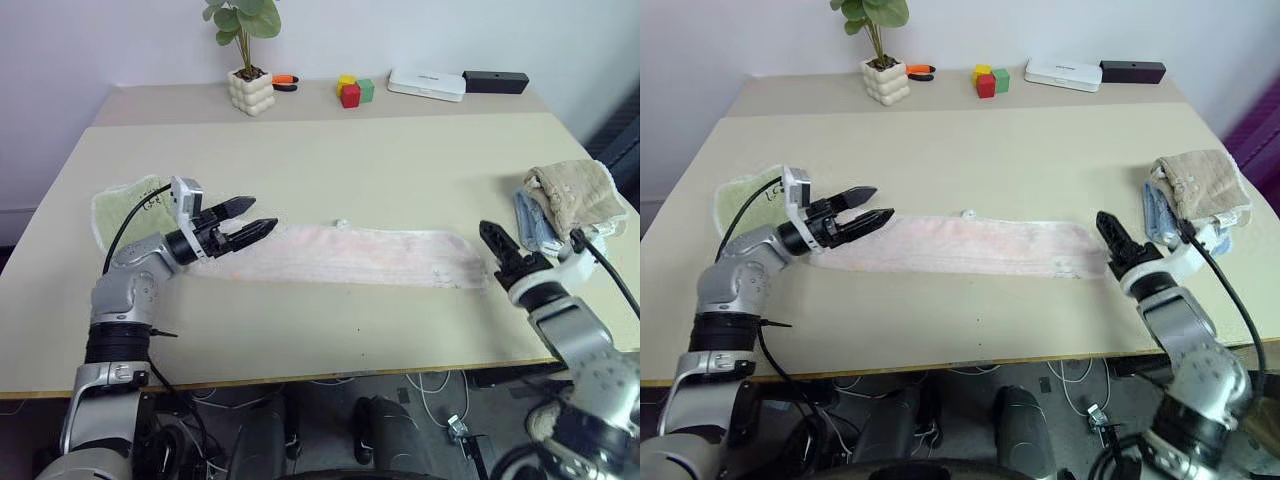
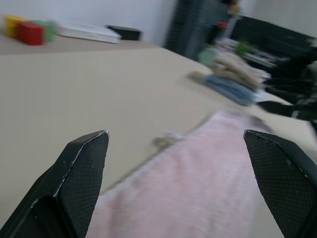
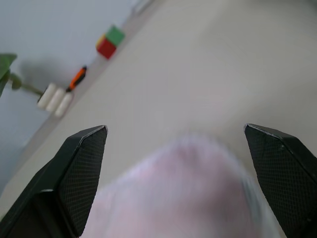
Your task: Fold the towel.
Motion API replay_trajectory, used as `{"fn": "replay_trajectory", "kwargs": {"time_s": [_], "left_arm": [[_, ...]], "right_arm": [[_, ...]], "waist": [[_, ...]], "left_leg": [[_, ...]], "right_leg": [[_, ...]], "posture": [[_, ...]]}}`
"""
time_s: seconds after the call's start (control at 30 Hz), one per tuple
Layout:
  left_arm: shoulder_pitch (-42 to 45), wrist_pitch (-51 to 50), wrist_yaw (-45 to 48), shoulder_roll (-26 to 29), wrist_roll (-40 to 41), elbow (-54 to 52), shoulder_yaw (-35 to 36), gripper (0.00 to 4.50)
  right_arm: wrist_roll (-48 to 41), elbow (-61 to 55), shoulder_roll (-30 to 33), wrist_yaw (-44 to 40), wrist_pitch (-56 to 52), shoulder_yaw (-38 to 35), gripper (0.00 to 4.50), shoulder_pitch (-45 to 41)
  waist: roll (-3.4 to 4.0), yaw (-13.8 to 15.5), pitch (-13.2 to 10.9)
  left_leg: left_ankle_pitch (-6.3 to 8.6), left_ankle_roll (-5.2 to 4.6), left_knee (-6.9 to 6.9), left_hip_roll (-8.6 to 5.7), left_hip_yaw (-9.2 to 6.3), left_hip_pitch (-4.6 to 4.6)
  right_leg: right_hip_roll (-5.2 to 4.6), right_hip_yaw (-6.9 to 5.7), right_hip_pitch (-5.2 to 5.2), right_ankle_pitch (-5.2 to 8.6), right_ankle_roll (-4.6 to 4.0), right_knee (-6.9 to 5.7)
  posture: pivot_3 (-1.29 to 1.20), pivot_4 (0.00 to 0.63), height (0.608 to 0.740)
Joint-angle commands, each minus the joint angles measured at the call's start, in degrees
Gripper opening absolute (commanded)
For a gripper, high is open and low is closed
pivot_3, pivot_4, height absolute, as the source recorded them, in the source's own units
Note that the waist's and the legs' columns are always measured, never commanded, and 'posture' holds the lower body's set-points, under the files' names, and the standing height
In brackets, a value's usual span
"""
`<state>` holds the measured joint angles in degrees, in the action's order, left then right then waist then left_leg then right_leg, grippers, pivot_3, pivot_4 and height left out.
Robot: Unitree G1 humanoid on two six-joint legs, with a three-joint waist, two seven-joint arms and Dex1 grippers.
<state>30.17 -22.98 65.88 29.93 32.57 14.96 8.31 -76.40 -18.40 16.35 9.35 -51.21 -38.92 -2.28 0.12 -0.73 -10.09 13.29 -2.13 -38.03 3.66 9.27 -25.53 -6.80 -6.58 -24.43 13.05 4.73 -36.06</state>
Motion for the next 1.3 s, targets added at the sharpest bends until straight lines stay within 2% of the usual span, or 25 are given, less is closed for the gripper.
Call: {"fn": "replay_trajectory", "kwargs": {"time_s": [0.03, 0.1, 0.2, 0.3, 0.7, 0.8, 1.03, 1.2, 1.3], "left_arm": [[2.2, 0.6, 6.4, 2.6, 0.0, -1.8, -2.2, 4.46], [2.9, -1.2, 9.8, 3.7, 1.1, -1.4, -2.9, 4.46], [4.0, 2.1, 11.8, 3.9, -0.3, -0.4, -3.2, 4.46], [4.9, 4.2, 13.0, 3.8, -1.4, 0.5, -3.4, 4.46], [1.8, 2.1, 12.1, 5.5, 0.9, -4.5, -0.8, 4.46], [0.3, 1.8, 12.4, 6.9, 1.4, -5.6, 0.0, 4.50], [-2.6, 0.2, 12.3, 9.7, 3.3, -8.7, 1.9, 4.50], [-4.5, 0.6, 12.3, 10.8, 3.2, -9.4, 2.4, 4.50], [-4.8, 0.8, 12.2, 11.0, 3.3, -9.0, 2.5, 4.50]], "right_arm": [[-16.0, -4.4, 3.3, 7.2, -0.5, -1.7, 4.50, 4.9], [-20.5, -5.0, 5.4, 9.9, -0.3, -0.6, 4.50, 8.3], [-26.7, -5.4, 7.2, 13.1, 2.3, 0.7, 4.50, 10.9], [-29.3, -4.9, 8.7, 14.7, 3.7, 3.2, 4.50, 12.4], [-26.1, 2.1, 9.9, 13.8, 8.9, 10.7, 4.50, 7.8], [-24.0, 4.5, 9.8, 13.2, 9.0, 12.3, 3.70, 5.5], [-19.1, 9.6, 8.2, 12.5, 11.1, 13.3, 0.16, 0.6], [-12.8, 11.9, 9.7, 10.5, 12.3, 12.7, 0.07, -2.6], [-2.1, 10.8, 15.2, 4.3, 11.8, 14.9, 0.07, -3.3]], "waist": [[0.00, 0.0, 0.0], [0.00, 0.0, 0.0], [-0.01, 0.0, 0.0], [-0.01, 0.0, 0.0], [-0.01, 0.0, 0.0], [-0.01, 0.0, 0.0], [0.00, 0.0, 0.0], [0.03, 0.0, 0.0], [0.09, 0.2, -0.1]], "left_leg": [[0.03, 0.04, 0.00, -0.01, 0.01, 0.00], [0.05, 0.07, 0.00, 0.00, 0.00, 0.00], [0.06, 0.08, 0.00, 0.00, 0.00, 0.00], [0.05, 0.06, 0.01, 0.00, 0.00, 0.00], [0.01, -0.09, 0.01, 0.00, 0.00, -0.07], [0.02, -0.09, -0.01, 0.00, 0.00, -0.06], [0.02, -0.10, 0.00, 0.00, 0.01, -0.08], [0.08, -0.02, 0.01, 0.00, 0.00, -0.10], [0.07, -0.08, 0.00, -0.02, 0.02, -0.16]], "right_leg": [[0.00, 0.01, 0.00, 0.00, 0.00, 0.02], [0.00, 0.01, 0.01, 0.01, -0.02, 0.04], [0.00, 0.03, 0.01, 0.02, -0.04, 0.09], [0.01, 0.03, 0.00, 0.02, -0.04, 0.09], [0.01, 0.05, -0.02, 0.03, -0.04, 0.17], [0.01, 0.06, -0.02, 0.03, -0.05, 0.17], [0.01, 0.05, -0.02, 0.03, -0.05, 0.21], [0.00, 0.05, -0.02, 0.02, -0.07, 0.28], [0.00, 0.04, -0.04, 0.02, -0.06, 0.31]], "posture": [[0.00, 0.150, 0.740], [0.00, 0.150, 0.740], [0.00, 0.150, 0.740], [0.00, 0.150, 0.740], [0.00, 0.150, 0.740], [0.00, 0.150, 0.740], [0.00, 0.150, 0.740], [0.00, 0.150, 0.740], [0.00, 0.150, 0.740]]}}
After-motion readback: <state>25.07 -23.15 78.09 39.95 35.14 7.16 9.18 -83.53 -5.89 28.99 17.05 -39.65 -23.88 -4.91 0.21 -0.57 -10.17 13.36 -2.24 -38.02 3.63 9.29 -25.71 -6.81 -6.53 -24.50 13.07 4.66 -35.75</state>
